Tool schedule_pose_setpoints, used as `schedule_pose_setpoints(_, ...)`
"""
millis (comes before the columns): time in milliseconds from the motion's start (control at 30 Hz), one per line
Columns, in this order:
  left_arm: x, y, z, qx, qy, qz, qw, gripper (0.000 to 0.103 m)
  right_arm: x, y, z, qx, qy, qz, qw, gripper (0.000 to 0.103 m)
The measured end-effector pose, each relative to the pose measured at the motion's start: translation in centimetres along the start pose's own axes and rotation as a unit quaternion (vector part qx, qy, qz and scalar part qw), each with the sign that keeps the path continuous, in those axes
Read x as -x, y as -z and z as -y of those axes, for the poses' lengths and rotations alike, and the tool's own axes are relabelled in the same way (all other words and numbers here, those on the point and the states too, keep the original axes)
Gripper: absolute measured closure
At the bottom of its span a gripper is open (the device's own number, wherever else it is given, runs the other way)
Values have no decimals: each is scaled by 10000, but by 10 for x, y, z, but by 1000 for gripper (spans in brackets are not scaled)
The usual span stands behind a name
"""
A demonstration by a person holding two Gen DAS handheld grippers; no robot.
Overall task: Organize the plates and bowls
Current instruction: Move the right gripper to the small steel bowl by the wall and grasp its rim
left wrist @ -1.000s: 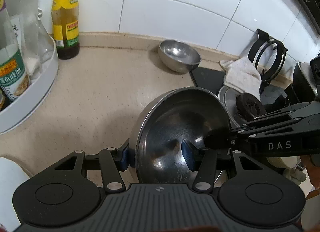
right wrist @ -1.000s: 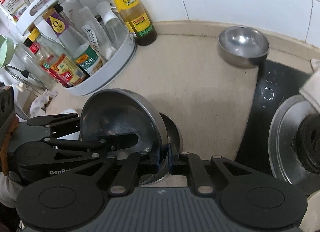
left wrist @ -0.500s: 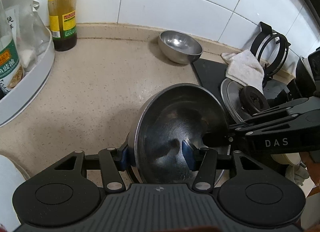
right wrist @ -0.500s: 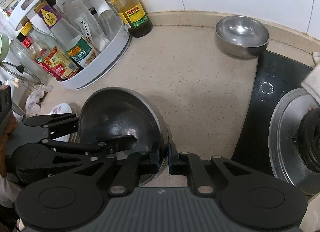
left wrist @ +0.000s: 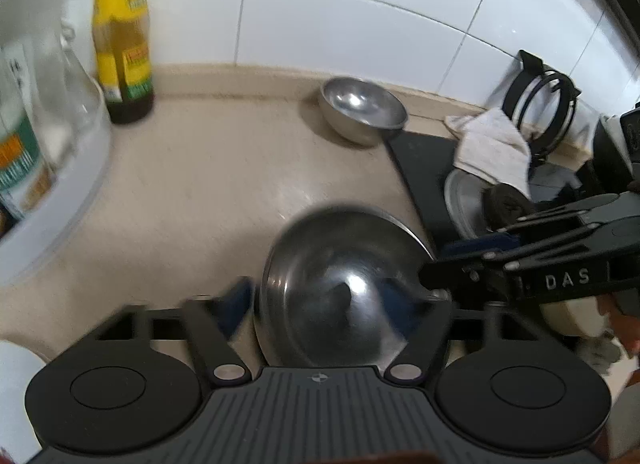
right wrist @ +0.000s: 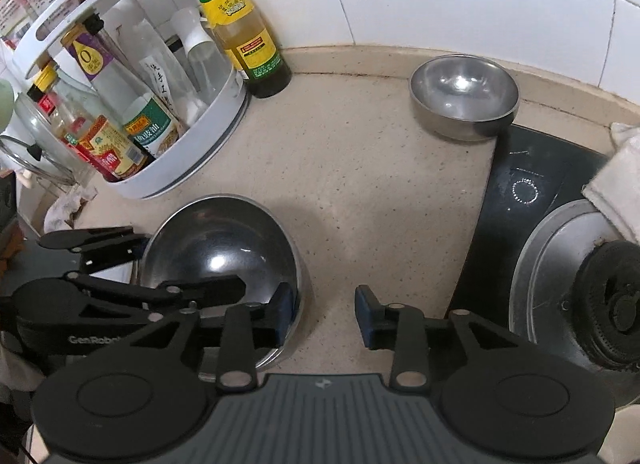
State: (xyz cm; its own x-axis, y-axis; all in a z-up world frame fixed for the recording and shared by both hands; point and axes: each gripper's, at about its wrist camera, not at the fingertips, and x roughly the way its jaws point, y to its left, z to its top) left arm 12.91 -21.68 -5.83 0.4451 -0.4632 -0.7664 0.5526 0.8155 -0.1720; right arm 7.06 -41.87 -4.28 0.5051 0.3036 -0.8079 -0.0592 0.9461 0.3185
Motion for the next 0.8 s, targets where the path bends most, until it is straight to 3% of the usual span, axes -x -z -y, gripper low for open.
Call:
schedule_pose_setpoints(267,12,-10,-3,-264,-437,361,9980,19,1,-1,-4,203,-62,15,9998,71)
schedule_pose_setpoints(600,3,-37,6,-607,-473,460,9960,18,13,-18,13,-205,75,468,9987,71)
schedule_pose_setpoints(800,-13,-61,13,-814,-441,373,9950,17,18,-37,26,-304,368,790,9957,71)
